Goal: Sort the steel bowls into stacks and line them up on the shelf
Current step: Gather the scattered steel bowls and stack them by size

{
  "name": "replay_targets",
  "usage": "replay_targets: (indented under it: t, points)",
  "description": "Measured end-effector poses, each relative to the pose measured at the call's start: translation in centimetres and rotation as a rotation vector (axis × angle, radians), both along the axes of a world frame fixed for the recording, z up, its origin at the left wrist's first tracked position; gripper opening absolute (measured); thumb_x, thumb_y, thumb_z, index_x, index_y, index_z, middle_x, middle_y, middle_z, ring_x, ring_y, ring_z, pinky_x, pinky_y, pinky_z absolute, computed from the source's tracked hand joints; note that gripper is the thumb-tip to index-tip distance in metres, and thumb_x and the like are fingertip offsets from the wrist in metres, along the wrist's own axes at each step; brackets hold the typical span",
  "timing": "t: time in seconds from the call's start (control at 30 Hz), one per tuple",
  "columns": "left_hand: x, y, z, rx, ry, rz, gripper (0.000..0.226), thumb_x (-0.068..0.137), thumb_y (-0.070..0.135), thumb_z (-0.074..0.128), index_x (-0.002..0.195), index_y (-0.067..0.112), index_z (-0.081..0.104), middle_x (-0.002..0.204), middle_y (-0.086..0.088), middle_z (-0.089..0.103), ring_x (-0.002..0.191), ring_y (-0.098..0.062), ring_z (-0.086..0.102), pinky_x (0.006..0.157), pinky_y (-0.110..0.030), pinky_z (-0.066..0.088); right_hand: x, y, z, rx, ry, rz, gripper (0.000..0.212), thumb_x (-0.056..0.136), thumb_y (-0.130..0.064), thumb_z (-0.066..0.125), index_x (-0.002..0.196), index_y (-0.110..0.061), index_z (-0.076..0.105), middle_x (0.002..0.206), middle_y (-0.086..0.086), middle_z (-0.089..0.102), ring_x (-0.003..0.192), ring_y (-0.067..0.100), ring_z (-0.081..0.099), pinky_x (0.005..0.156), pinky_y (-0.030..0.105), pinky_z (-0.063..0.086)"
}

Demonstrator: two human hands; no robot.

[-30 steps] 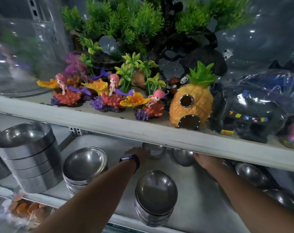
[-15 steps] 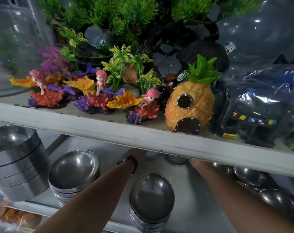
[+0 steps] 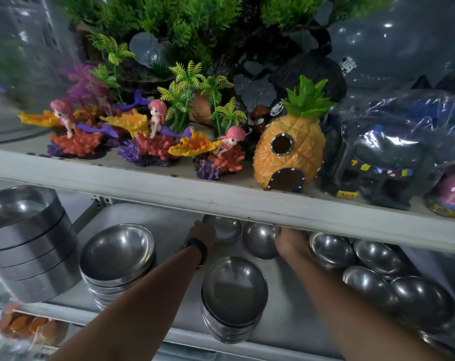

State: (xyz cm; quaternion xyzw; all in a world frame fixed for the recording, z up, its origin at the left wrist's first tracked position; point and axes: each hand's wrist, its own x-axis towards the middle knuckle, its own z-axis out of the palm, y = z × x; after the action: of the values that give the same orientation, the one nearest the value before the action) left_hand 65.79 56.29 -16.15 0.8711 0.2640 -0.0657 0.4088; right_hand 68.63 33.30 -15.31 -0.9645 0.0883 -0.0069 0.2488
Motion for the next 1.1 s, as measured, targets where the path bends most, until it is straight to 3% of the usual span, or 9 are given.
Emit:
replay_targets:
  t: [0.13, 0.2, 0.27, 0.33, 0.47, 0.67, 0.73, 0.87, 1.1]
  points:
    - [-1.0, -0.3, 0.4, 0.014, 0.037, 0.003, 0.04, 0.108, 0.023, 0.034, 0.136, -0.005, 0.042, 0.143, -0.025, 0.047, 0.13, -0.04, 0.05, 0.102, -0.04, 0.041, -2.5, 0.4, 0.7, 0.141, 0.05, 0.016, 0.039, 0.108, -0.036, 0.032, 0.132, -0.017, 0.056, 0.125, 0.023, 0.062, 0.109, 0.042, 0.063, 0.085, 0.041, 0.051]
    - [-1.6, -0.3, 0.6, 0.011, 0.026, 0.022, 0.038, 0.108, 0.019, 0.036, 0.136, -0.006, 0.042, 0.143, -0.025, 0.046, 0.13, -0.039, 0.05, 0.1, -0.039, 0.041, -3.7, 0.6, 0.9, 0.332, 0.082, -0.019, 0.032, 0.107, -0.042, 0.033, 0.123, -0.024, 0.055, 0.112, 0.019, 0.064, 0.072, 0.039, 0.073, 0.054, 0.036, 0.055]
    - [-2.5, -0.4, 0.9, 0.009, 0.009, 0.008, 0.037, 0.108, 0.014, 0.036, 0.136, -0.008, 0.044, 0.143, -0.026, 0.046, 0.129, -0.039, 0.05, 0.101, -0.039, 0.041, -4.2, 0.4, 0.7, 0.469, 0.094, -0.066, 0.027, 0.106, -0.043, 0.037, 0.112, -0.022, 0.053, 0.098, 0.017, 0.067, 0.042, 0.029, 0.066, 0.033, 0.025, 0.042]
    - [-3.4, -0.4, 1.3, -0.054, -0.035, 0.036, 0.037, 0.108, 0.014, 0.033, 0.136, -0.008, 0.043, 0.141, -0.027, 0.047, 0.127, -0.04, 0.051, 0.098, -0.041, 0.042, -4.5, 0.3, 0.6, 0.553, 0.105, -0.055, 0.031, 0.105, -0.046, 0.04, 0.112, -0.017, 0.051, 0.087, 0.019, 0.07, 0.041, 0.031, 0.065, 0.031, 0.023, 0.039]
    - [-4.7, -0.5, 2.4, -0.222, -0.187, 0.092, 0.037, 0.108, 0.032, 0.029, 0.129, 0.004, 0.041, 0.123, -0.025, 0.06, 0.107, -0.038, 0.062, 0.081, -0.039, 0.045, -4.3, -0.5, -0.3, 0.701, 0.137, -0.099, 0.042, 0.101, -0.057, 0.041, 0.115, -0.017, 0.043, 0.088, 0.026, 0.072, 0.053, 0.039, 0.069, 0.038, 0.038, 0.051]
    - [-6.7, -0.6, 5.5, -0.324, -0.301, 0.035, 0.034, 0.106, 0.035, 0.03, 0.13, 0.016, 0.045, 0.114, -0.015, 0.064, 0.093, -0.031, 0.068, 0.085, -0.049, 0.059, -8.1, -0.9, 4.6, 0.844, -0.021, -0.189, 0.023, 0.109, -0.039, 0.035, 0.127, -0.028, 0.042, 0.071, 0.015, 0.066, 0.03, 0.02, 0.052, 0.03, 0.019, 0.032]
    - [-7.4, -0.7, 6.7, -0.3, -0.323, -0.003, 0.035, 0.107, 0.033, 0.03, 0.131, 0.014, 0.046, 0.112, -0.016, 0.066, 0.093, -0.029, 0.068, 0.084, -0.046, 0.059, -8.9, -1.2, 5.1, 0.85, -0.051, -0.231, 0.03, 0.108, -0.043, 0.033, 0.131, -0.029, 0.046, 0.07, 0.015, 0.063, 0.029, 0.018, 0.046, 0.032, 0.019, 0.029]
    - [-9.2, -0.6, 8.4, -0.25, -0.379, -0.076, 0.038, 0.106, 0.038, 0.027, 0.125, 0.017, 0.051, 0.099, -0.015, 0.069, 0.073, -0.022, 0.067, 0.065, -0.032, 0.054, -10.4, -2.1, 5.7, 0.967, -0.013, -0.348, 0.03, 0.107, -0.039, 0.036, 0.124, -0.027, 0.058, 0.059, 0.012, 0.059, 0.031, 0.019, 0.04, 0.036, 0.02, 0.025]
    - [-12.2, 0.3, 9.3, -0.123, -0.356, -0.203, 0.036, 0.104, 0.026, 0.03, 0.093, 0.012, 0.061, 0.065, -0.005, 0.063, 0.059, -0.019, 0.059, 0.055, -0.027, 0.041, -13.2, -3.6, 8.4, 1.062, -0.017, -0.381, 0.027, 0.105, -0.033, 0.045, 0.115, -0.015, 0.063, 0.044, 0.006, 0.049, 0.028, 0.017, 0.037, 0.035, 0.017, 0.022]
